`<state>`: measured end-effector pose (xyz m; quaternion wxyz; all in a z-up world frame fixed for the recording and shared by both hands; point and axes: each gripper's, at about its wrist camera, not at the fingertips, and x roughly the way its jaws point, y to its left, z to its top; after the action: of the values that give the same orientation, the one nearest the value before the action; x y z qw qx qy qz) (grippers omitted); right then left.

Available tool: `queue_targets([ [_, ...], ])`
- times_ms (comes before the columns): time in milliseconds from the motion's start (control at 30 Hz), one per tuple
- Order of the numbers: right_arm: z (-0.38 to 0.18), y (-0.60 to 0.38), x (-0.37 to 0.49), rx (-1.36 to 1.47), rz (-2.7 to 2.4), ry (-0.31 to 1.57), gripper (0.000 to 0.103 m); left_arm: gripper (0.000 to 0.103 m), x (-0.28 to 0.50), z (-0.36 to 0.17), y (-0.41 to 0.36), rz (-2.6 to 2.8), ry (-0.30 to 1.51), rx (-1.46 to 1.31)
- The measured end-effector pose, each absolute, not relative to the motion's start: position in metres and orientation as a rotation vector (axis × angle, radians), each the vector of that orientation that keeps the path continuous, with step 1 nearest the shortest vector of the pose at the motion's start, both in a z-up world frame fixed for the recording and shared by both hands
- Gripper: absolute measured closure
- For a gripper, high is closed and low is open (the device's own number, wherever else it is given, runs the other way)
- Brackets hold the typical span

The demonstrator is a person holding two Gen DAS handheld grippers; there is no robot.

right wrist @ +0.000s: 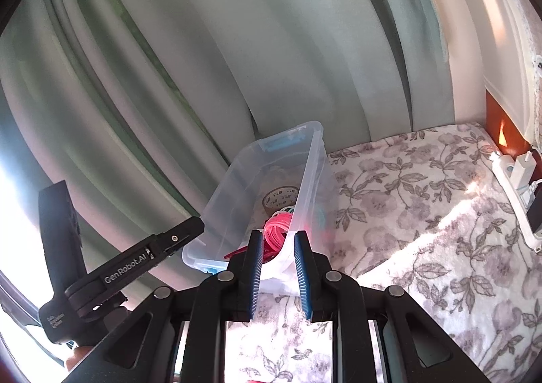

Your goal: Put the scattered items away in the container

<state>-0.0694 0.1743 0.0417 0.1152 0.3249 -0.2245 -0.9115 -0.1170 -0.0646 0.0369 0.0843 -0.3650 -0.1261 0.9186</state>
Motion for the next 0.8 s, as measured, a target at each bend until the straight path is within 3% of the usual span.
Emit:
queue_targets([
  [300, 0.045, 0.158, -0.069, 1.035, -2.709, -0.588, 0.080, 0.032, -0.106, 0.044, -0.063, 2.744, -0.326, -1.063],
  [400, 0.046, 0.155, -0.070, 1.063, -2.723, -0.568, 0.073, 0.030, -0.104, 0.045, -0.063, 2.742, -0.303, -1.061],
  [467, 0.046, 0.154, -0.070, 1.076, -2.732, -0.560, 0.071, 0.017, -0.101, 0.045, -0.061, 2.748, -0.278, -1.050],
  [600, 0.045, 0.153, -0.071, 1.103, -2.747, -0.545, 0.068, 0.016, -0.100, 0.045, -0.063, 2.753, -0.270, -1.044],
  [800, 0.043, 0.149, -0.074, 1.139, -2.756, -0.518, 0.051, 0.013, -0.099, 0.044, -0.064, 2.777, -0.238, -1.043],
])
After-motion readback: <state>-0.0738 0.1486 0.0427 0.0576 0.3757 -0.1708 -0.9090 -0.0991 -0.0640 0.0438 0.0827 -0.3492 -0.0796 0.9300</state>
